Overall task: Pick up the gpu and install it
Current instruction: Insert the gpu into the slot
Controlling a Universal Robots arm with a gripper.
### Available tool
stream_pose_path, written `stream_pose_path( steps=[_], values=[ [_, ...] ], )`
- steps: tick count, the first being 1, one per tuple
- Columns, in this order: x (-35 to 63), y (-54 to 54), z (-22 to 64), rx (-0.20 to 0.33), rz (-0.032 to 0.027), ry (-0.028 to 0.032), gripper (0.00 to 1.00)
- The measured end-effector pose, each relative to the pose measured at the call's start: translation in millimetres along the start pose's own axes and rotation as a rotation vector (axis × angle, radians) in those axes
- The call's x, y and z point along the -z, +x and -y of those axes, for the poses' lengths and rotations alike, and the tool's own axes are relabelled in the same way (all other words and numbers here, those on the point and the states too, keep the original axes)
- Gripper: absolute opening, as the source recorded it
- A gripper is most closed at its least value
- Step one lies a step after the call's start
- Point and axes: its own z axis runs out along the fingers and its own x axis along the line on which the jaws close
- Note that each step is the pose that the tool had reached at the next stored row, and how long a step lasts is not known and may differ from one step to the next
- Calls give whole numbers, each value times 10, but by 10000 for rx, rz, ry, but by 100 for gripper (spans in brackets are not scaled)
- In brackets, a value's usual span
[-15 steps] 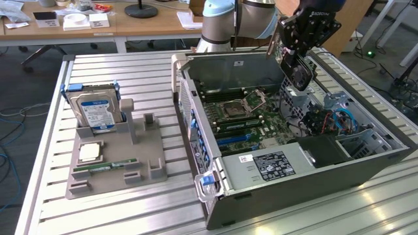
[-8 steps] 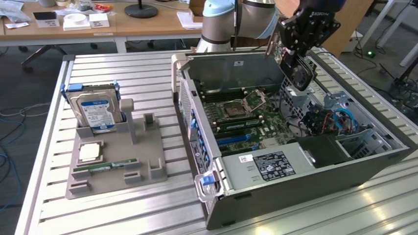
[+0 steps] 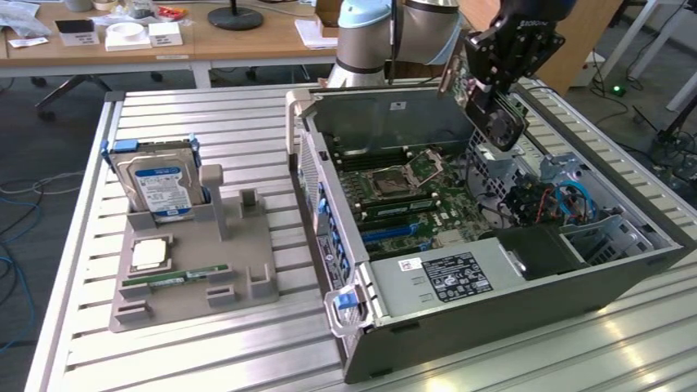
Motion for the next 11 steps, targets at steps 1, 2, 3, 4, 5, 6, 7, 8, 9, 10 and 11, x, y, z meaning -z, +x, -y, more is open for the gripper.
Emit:
stream_pose_path(
  steps=[1,2,3,4,5,6,7,8,9,10,11],
  values=[
    [-1,0,0,129,-7,-3,26],
    [-1,0,-1,272,-14,-6,26],
    [-2,0,-1,426,-23,-10,26],
    [-2,0,-1,595,-32,-12,26],
    [-3,0,-1,769,-41,-16,26],
    [-4,0,-1,962,-51,-22,26],
    [-5,0,-1,1142,-60,-25,26],
    [-6,0,-1,1321,-70,-30,26],
    [-6,0,-1,1501,-80,-34,26],
    [-7,0,-1,1679,-89,-38,26],
    [-8,0,-1,1857,-98,-43,26]
  ],
)
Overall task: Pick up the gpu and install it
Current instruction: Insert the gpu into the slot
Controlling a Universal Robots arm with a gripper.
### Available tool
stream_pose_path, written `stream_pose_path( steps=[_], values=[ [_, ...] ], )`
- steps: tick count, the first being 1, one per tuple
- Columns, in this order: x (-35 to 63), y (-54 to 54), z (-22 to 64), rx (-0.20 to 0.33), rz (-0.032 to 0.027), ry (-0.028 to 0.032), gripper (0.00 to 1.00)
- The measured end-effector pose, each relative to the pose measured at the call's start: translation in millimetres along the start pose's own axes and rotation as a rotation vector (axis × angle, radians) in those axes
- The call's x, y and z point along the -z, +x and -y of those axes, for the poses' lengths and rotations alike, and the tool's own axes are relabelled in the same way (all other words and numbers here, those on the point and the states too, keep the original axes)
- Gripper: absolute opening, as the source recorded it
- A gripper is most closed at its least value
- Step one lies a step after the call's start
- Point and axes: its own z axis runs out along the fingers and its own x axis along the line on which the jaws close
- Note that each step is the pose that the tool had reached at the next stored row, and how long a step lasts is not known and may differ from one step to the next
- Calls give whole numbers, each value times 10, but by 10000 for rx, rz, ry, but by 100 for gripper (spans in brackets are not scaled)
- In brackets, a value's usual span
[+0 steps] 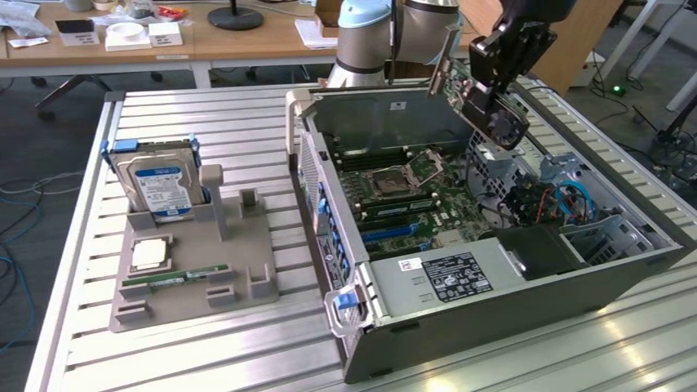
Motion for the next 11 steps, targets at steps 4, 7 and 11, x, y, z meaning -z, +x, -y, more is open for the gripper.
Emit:
stream_pose_path(
  steps=[4,7,11],
  values=[
    [-3,0,0,712,-37,-16,26],
    [-4,0,0,1226,-64,-28,26],
    [-6,0,0,1928,-102,-44,26]
  ],
)
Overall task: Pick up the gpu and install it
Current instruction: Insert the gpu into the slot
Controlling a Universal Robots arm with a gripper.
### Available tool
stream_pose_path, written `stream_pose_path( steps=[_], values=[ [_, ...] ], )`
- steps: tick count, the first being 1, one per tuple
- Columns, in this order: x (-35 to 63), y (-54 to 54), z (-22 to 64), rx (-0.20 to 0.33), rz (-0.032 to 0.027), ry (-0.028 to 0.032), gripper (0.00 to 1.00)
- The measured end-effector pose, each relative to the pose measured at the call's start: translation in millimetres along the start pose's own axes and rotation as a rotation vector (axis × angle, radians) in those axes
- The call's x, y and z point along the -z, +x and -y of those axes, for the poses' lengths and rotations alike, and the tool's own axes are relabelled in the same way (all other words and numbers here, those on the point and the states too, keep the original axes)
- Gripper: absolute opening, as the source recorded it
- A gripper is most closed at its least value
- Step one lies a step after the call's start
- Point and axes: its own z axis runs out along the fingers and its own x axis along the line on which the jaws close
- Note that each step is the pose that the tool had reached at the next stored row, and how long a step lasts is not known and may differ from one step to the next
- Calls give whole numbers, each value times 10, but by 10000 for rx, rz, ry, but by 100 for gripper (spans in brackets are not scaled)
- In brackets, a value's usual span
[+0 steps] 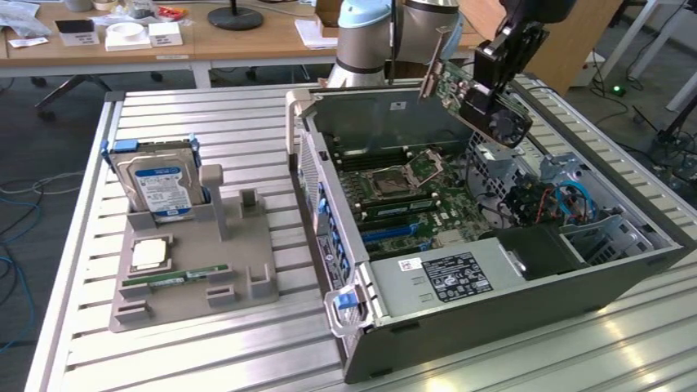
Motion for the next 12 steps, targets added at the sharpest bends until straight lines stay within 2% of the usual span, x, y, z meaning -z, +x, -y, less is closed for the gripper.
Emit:
stream_pose_path(
  steps=[12],
  values=[
    [-6,0,0,2051,-108,-48,26]
  ],
)
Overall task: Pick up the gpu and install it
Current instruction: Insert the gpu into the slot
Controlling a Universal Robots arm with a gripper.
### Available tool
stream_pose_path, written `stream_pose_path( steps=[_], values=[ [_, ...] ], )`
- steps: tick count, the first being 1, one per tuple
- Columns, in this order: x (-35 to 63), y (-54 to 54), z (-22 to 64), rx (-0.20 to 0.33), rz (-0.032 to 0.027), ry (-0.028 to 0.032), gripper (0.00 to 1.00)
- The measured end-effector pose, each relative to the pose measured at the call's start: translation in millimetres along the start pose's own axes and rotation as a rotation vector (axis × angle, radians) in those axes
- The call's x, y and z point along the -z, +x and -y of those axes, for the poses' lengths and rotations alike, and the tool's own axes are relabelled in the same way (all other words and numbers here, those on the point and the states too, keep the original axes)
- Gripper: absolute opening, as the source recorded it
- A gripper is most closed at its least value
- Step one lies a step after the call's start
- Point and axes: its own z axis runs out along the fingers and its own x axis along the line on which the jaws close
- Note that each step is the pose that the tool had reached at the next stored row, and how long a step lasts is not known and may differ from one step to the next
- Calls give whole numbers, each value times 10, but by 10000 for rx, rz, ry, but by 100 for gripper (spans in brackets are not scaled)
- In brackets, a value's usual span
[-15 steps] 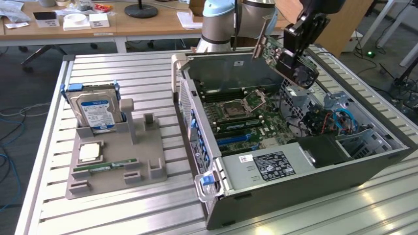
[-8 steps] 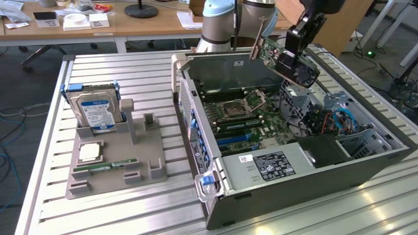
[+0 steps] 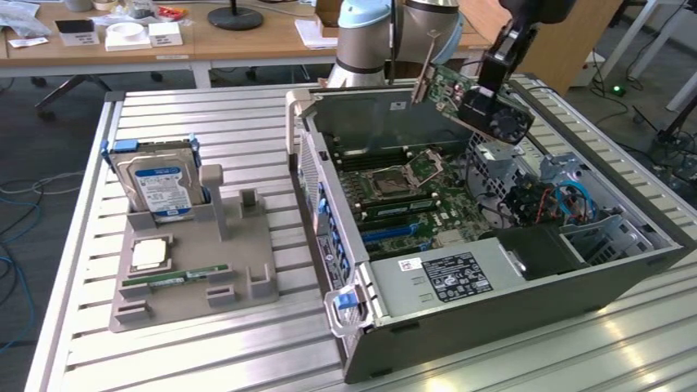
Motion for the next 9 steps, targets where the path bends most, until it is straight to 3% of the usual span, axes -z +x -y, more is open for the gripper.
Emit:
stream_pose_path(
  steps=[9],
  values=[
    [-2,0,0,1565,-83,-36,26]
  ],
)
